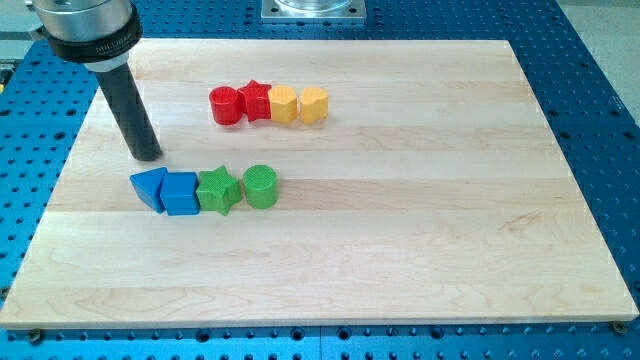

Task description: Separate the green blocks

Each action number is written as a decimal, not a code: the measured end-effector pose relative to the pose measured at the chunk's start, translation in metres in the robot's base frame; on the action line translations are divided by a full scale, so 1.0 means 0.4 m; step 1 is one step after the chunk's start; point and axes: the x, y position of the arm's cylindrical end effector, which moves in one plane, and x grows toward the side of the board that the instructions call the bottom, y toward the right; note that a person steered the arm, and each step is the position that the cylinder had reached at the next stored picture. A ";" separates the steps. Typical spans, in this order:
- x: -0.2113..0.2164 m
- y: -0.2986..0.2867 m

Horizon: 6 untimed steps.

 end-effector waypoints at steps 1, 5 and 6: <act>0.000 0.000; 0.029 0.306; 0.075 0.212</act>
